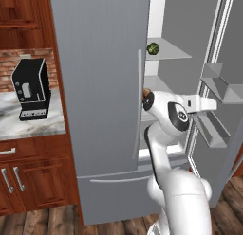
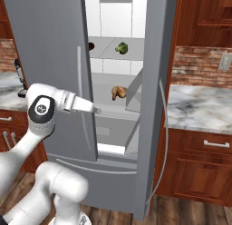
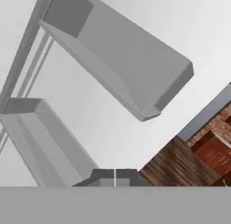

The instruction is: Gather the broccoli and sweet potato from the fridge and place them on a tray on the dining counter. Then gather the chicken drumstick and fish from the fridge and place them on the other tray.

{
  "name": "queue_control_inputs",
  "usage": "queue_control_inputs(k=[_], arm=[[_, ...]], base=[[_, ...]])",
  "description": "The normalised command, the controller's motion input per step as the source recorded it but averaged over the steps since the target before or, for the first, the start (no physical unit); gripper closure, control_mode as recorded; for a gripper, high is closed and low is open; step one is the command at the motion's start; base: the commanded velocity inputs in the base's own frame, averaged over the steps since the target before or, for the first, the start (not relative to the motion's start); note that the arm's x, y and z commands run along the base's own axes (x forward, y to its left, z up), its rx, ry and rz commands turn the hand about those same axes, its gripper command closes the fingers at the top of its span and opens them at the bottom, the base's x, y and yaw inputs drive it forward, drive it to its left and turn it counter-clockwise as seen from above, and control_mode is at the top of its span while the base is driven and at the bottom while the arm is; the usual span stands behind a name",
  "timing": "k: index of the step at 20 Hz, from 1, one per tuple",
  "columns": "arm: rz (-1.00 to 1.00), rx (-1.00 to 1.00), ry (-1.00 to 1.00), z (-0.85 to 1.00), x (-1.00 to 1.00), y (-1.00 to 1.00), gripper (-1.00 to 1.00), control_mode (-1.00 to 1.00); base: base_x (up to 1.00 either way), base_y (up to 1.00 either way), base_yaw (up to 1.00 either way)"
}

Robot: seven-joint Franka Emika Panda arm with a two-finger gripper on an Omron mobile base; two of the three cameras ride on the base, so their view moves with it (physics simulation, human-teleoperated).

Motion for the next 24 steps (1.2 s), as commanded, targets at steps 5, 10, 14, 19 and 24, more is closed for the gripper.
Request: queue_control_inputs(k=[5, 10, 14, 19, 24], arm=[[-0.22, -0.05, 0.04, 0.36, 0.42, 0.00, 1.00, -1.00], [-0.20, -0.04, 0.00, 0.23, 0.29, -0.05, 1.00, -1.00], [-0.17, -0.03, 0.00, 0.03, 0.13, -0.19, 1.00, -1.00], [-0.13, -0.01, 0.00, 0.00, 0.06, -0.28, 1.00, -1.00], [-0.07, -0.02, 0.00, 0.04, 0.00, -0.43, 1.00, -1.00]], base=[[0.00, 0.00, 0.00], [0.00, 0.00, 0.00], [0.00, 0.00, 0.00], [0.00, 0.00, 0.00], [0.00, 0.00, 0.00]])
